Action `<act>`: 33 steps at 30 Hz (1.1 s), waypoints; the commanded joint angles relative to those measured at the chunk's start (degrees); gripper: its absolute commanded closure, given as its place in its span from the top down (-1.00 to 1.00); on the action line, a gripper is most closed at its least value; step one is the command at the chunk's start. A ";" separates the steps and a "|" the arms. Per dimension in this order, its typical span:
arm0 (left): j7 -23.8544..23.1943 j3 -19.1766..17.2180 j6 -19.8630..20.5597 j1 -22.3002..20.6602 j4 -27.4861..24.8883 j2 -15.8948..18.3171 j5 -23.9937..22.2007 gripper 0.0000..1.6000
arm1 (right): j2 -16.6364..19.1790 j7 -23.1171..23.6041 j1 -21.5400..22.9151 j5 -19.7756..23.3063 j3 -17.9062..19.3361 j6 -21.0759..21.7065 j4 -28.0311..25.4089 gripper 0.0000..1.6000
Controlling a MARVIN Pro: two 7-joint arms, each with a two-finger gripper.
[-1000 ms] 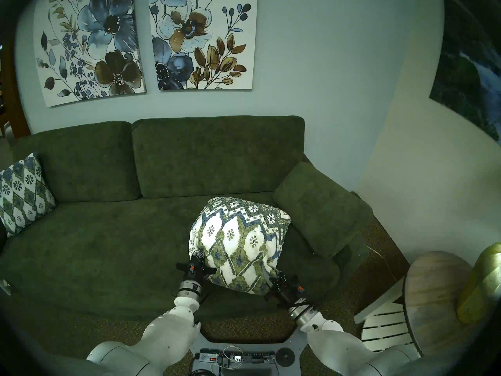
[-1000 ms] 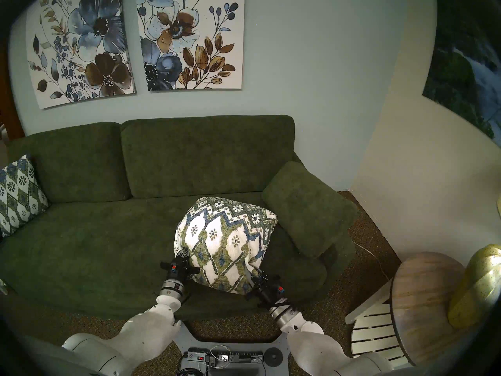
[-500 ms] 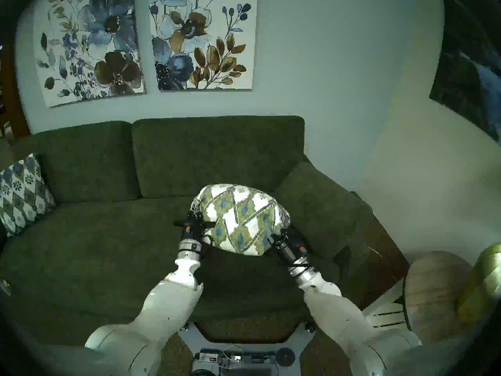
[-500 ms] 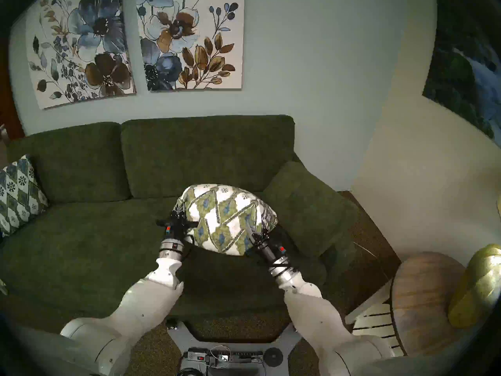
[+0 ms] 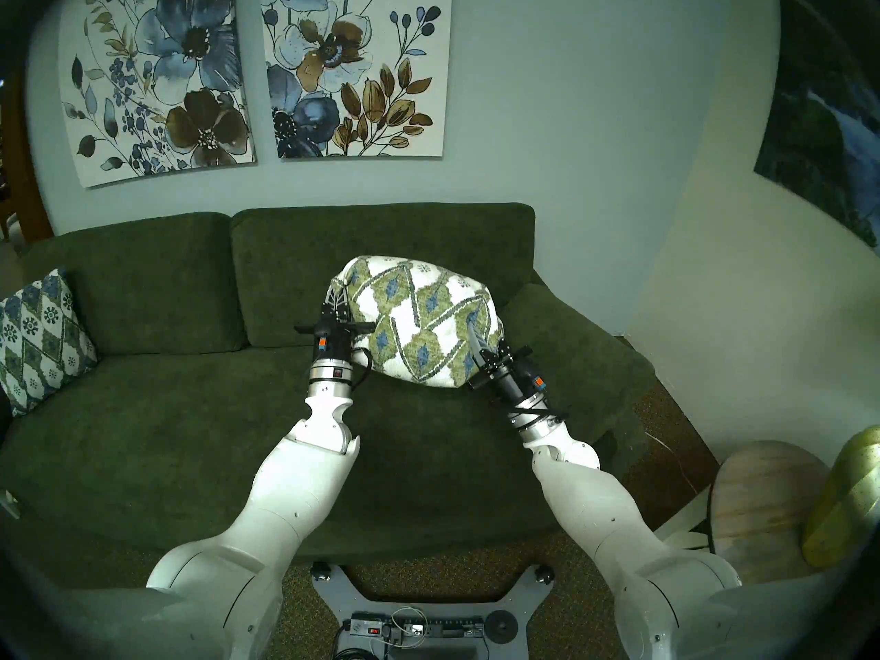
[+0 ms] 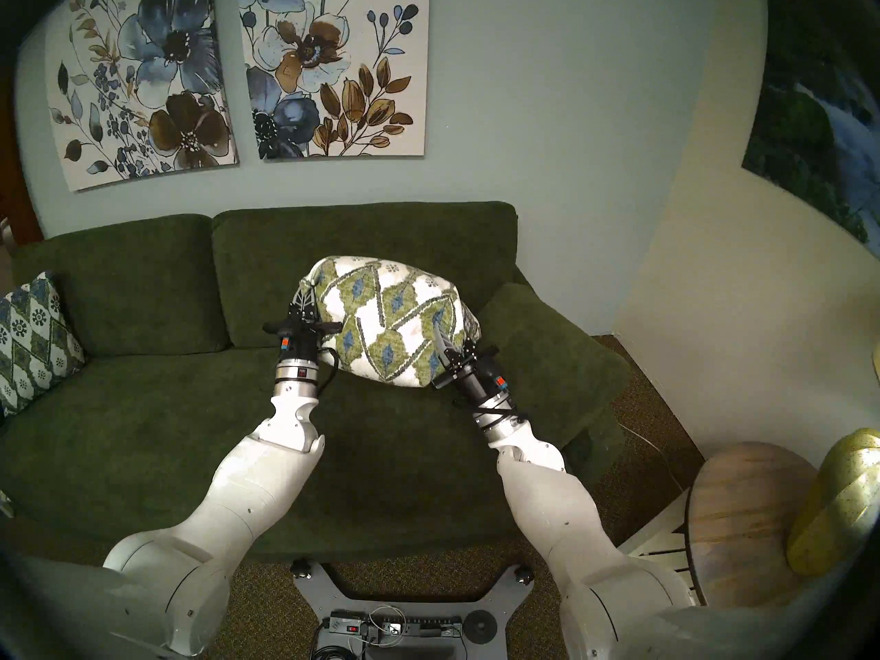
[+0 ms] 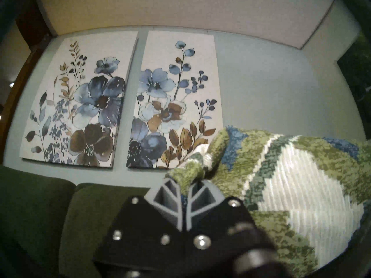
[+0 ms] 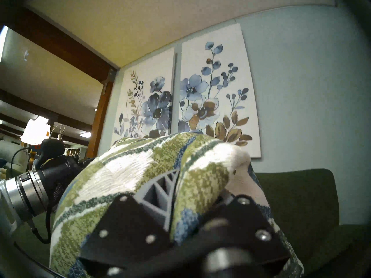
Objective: Fluff a cushion
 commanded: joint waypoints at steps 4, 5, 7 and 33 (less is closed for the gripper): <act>0.18 0.22 -1.61 -5.25 -8.14 -0.35 2.21 -1.00 | -0.82 1.15 3.54 0.48 0.54 -0.35 -7.76 -1.00; 0.26 0.27 -1.61 -5.21 -8.61 -0.41 2.34 -1.00 | -0.86 1.17 3.35 0.56 0.56 -0.35 -8.11 -1.00; 0.38 0.35 -1.61 -5.24 -9.88 -0.47 2.71 -1.00 | -0.89 1.23 3.09 0.75 0.63 -0.35 -9.16 -1.00; 0.99 -0.42 0.39 7.13 4.88 2.87 6.31 -1.00 | 0.60 -0.80 -6.94 0.01 0.44 0.08 6.87 -1.00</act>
